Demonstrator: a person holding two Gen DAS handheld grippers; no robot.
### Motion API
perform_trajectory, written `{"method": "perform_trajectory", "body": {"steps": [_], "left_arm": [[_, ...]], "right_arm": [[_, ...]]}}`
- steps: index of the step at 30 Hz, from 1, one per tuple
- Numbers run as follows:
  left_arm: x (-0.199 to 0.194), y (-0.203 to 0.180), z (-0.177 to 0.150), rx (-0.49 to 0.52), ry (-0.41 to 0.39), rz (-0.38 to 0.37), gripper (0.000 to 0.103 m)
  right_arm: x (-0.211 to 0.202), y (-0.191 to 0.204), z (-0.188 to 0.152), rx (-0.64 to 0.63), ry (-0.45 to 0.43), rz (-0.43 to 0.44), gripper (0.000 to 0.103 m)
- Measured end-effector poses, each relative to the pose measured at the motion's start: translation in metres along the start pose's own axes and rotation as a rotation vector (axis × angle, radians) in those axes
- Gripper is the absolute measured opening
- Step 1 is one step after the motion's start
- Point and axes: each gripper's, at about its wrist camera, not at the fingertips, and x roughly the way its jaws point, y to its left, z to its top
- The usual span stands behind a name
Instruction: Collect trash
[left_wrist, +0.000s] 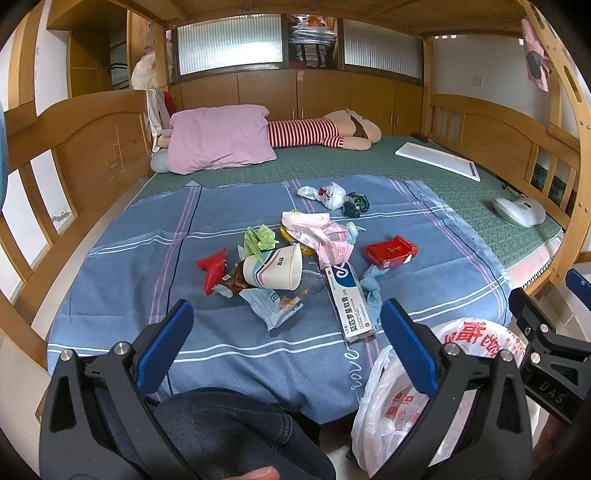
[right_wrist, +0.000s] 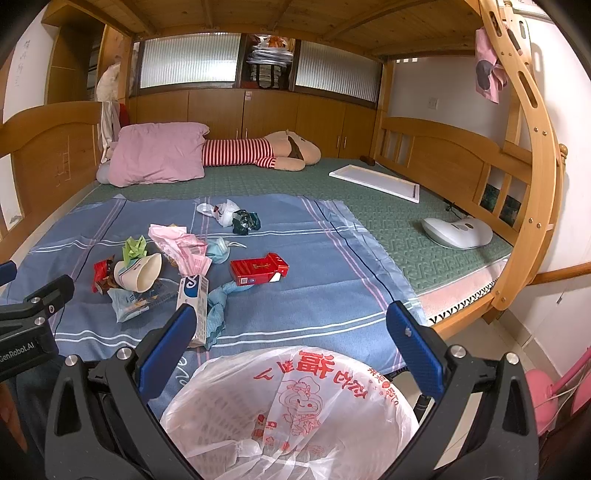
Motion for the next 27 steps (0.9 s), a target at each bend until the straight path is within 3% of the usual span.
{"method": "perform_trajectory", "body": {"steps": [27], "left_arm": [[0.0004, -0.0035, -0.0044, 0.002, -0.001, -0.002, 0.1]], "right_arm": [[0.0026, 0.0004, -0.0048, -0.002, 0.002, -0.002, 0.101]]}}
